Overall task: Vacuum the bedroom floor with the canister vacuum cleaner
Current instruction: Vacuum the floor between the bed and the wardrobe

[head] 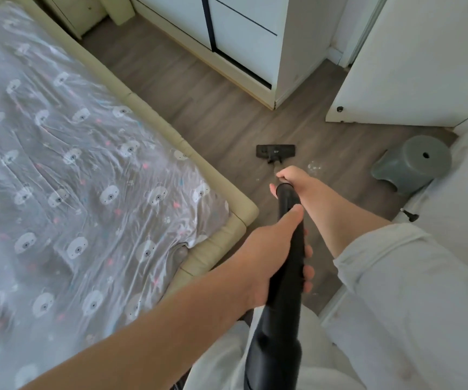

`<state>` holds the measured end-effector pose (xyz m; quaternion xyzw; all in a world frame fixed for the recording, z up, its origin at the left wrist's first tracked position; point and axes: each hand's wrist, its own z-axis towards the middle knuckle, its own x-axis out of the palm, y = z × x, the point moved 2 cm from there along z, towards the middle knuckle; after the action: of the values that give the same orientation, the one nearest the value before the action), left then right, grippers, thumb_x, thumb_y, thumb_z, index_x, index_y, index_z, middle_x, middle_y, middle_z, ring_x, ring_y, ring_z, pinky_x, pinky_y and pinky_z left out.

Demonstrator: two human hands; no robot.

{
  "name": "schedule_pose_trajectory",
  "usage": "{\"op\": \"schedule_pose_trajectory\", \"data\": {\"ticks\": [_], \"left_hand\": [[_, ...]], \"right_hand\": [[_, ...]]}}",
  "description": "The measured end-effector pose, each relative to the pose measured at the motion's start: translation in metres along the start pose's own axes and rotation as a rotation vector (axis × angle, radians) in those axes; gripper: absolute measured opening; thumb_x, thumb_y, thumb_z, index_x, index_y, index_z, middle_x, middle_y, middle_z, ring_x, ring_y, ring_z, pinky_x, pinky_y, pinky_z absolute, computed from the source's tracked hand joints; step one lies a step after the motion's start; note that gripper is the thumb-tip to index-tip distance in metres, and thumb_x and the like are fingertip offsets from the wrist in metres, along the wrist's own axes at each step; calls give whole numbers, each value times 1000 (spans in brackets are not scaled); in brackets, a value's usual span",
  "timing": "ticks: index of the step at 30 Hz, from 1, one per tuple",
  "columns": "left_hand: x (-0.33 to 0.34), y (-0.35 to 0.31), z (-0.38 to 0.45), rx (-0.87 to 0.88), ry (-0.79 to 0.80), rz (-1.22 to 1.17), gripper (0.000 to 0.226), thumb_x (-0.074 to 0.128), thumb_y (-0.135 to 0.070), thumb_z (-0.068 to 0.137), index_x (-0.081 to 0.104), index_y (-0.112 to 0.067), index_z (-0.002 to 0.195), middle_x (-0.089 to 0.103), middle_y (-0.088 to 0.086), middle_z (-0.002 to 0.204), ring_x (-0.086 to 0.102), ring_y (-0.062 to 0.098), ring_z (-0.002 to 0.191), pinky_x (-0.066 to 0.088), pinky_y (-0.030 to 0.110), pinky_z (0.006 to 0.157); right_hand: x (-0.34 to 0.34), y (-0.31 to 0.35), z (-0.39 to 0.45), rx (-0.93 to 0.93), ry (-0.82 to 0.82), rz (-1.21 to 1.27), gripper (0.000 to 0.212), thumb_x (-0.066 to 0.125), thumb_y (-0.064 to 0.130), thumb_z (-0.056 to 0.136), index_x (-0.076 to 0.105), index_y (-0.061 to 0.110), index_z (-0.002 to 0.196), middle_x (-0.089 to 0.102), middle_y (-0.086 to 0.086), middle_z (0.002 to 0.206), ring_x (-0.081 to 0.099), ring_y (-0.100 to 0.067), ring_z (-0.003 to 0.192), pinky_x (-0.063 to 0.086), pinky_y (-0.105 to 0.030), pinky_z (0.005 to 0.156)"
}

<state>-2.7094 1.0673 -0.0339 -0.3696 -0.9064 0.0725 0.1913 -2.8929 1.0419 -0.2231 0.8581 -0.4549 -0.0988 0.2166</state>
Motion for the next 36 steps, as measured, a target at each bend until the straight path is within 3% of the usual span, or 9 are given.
{"op": "schedule_pose_trajectory", "data": {"ticks": [4,8,11,14,18,27,31,33,36], "left_hand": [[4,13,-11,-29,39,-31,47,66,-59,91,64,-11,91,63,4,62,58,20,46,52,29,47],[-17,38,-40,-3,51,-20,45,67,-56,92,62,-11,90,61,4,61,56,20,43,51,27,45],[-40,53,-60,3,76,2,43,68,-55,91,61,-13,93,61,4,61,56,19,43,51,27,44],[-75,72,-82,-13,61,47,45,69,-56,90,63,-12,98,62,4,63,57,20,43,50,27,43],[-116,100,-106,-50,36,176,61,74,-59,77,62,-12,113,60,5,65,56,22,44,50,28,44],[-78,106,-98,-70,113,277,49,62,-59,93,58,-13,111,57,2,64,53,18,46,48,26,46],[-54,78,-64,-54,92,217,48,62,-60,93,59,-15,110,57,2,64,53,17,44,48,25,45],[-41,70,-40,-48,75,180,47,63,-60,92,60,-16,109,58,2,65,53,18,45,49,26,46],[-12,62,1,-21,88,130,45,64,-59,91,61,-17,106,61,1,66,56,18,49,51,28,50]], "right_hand": [[-2,-17,-15,24,39,61,15,44,15,99,49,8,86,54,-4,84,56,-14,65,48,-24,46],[14,-51,-40,37,45,82,19,44,15,100,47,8,83,52,-7,83,55,-19,66,50,-22,42],[31,-76,-52,98,34,153,18,46,17,101,46,2,92,51,-13,89,56,-24,79,53,-31,74],[57,-107,-68,88,103,125,15,42,12,99,47,2,90,52,-12,83,54,-24,72,48,-34,65],[80,-148,-89,85,135,264,22,30,11,102,47,2,91,50,-11,85,49,-24,69,48,-36,78],[33,-154,-86,94,89,329,13,34,14,104,38,1,107,46,-12,91,48,-21,69,49,-26,36],[10,-116,-62,94,106,358,15,38,8,101,44,0,90,47,-15,89,54,-24,72,49,-33,62],[-2,-97,-45,67,70,364,9,41,8,100,45,0,103,47,-15,91,56,-25,76,50,-34,66],[-23,-68,-19,26,28,368,36,44,13,102,39,6,137,49,-15,123,59,-26,104,52,-30,69]]}}
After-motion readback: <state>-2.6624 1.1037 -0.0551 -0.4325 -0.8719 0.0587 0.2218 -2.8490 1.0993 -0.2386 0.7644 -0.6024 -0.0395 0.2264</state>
